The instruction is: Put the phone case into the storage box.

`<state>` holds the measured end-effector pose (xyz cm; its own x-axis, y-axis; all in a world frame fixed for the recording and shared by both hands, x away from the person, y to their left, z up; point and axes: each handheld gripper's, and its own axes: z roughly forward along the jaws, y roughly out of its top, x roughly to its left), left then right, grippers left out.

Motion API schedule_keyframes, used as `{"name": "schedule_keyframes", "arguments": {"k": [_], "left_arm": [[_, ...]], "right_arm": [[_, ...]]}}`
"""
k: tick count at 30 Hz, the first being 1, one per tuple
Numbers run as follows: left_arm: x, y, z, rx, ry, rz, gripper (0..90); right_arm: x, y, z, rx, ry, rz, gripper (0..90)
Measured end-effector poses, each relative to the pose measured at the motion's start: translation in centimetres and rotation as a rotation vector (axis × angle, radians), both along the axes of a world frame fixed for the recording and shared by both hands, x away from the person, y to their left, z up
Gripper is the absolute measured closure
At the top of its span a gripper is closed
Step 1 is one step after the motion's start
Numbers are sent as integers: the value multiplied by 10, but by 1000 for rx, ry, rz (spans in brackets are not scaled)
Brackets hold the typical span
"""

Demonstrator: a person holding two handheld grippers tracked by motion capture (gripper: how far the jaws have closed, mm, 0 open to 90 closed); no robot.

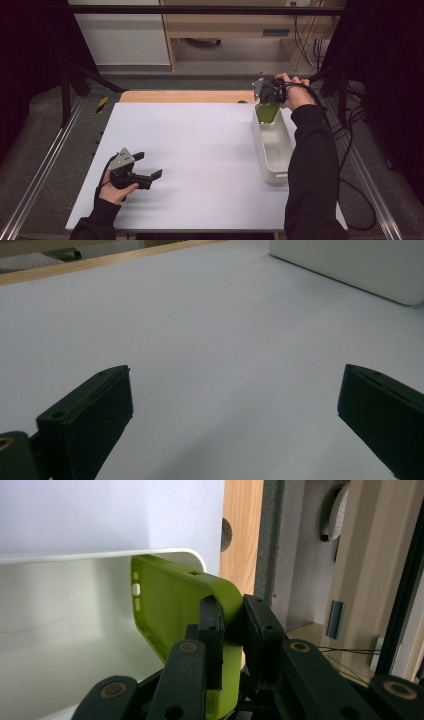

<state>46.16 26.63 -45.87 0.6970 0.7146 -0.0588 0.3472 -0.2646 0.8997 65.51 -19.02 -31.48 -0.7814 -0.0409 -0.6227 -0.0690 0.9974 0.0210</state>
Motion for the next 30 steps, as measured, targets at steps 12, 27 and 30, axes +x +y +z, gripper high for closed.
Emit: {"name": "schedule_keyframes", "arguments": {"k": [12,27,30], "left_arm": [[0,1,1,-2,-3,3,11],[0,1,0,-1,-3,1,12],[0,1,0,0,-1,1,13]], "right_arm": [[7,5,-10,-35,14,-9,791],[12,7,-14,-27,4,-29,763],[12,7,-13,-27,-2,-40,719]]}}
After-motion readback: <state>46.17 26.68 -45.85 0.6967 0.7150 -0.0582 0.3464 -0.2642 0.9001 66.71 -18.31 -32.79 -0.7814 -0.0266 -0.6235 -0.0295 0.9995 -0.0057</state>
